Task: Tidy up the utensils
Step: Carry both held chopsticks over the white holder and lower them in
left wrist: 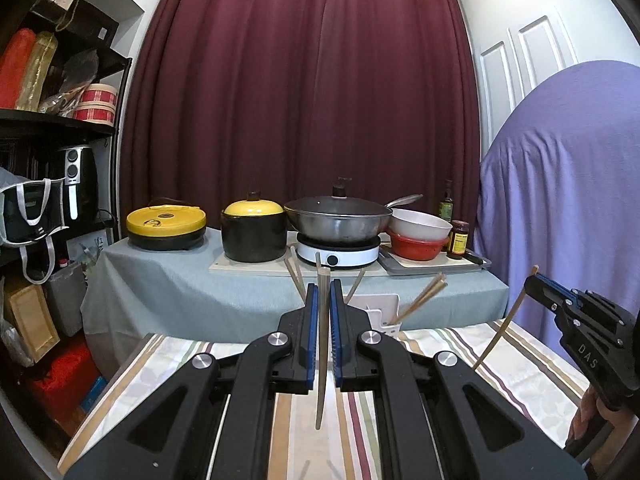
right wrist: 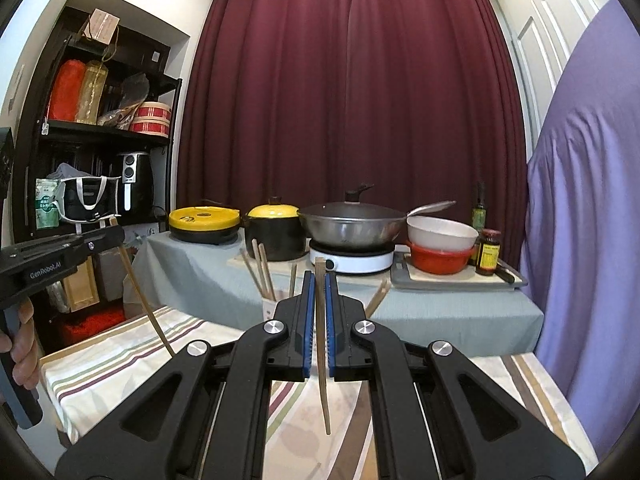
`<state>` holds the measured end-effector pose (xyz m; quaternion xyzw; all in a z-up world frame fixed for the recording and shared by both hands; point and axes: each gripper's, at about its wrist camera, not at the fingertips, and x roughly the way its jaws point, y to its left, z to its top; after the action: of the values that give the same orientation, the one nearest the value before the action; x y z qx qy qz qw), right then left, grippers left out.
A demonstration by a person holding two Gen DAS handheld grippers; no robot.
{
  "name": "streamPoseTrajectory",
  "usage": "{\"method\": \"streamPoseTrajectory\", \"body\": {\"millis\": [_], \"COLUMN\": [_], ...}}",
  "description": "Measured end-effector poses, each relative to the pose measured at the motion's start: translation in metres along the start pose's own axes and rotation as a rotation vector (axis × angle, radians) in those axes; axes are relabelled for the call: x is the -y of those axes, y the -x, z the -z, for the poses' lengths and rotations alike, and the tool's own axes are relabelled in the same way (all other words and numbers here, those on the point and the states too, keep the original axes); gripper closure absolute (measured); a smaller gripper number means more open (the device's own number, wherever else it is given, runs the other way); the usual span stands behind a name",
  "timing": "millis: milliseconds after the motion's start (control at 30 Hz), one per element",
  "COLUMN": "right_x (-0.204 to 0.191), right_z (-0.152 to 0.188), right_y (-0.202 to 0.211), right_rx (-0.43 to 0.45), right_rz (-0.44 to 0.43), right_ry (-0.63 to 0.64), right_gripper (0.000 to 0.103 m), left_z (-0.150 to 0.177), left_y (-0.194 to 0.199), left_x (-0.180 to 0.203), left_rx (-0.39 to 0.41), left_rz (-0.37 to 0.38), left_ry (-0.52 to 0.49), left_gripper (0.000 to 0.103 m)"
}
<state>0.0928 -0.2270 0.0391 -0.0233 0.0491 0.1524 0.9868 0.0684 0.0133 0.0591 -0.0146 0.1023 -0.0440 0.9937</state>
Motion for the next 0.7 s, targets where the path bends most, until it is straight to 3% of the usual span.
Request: {"method": "streamPoseTrajectory", "body": {"millis": [433, 700], "right_x": [0.027, 0.037], "right_z": [-0.046, -0.081], "right_y": [-0.054, -0.081], "right_rx": [0.069, 0.129], "right_rz": [-0.002, -0.018], "right_ry": [0.002, -0.003], "right_gripper": [0.097, 0.097], "left_z": [-0.036, -0.090], "left_y": [-0.059, -0.077], "left_x": [-0.007, -0.009], "left_rx": [0.023, 0.144], "left_rz": [0.004, 0.006], "left_ry": [-0.008, -0.016], "left_gripper": [0.096, 0.096]}}
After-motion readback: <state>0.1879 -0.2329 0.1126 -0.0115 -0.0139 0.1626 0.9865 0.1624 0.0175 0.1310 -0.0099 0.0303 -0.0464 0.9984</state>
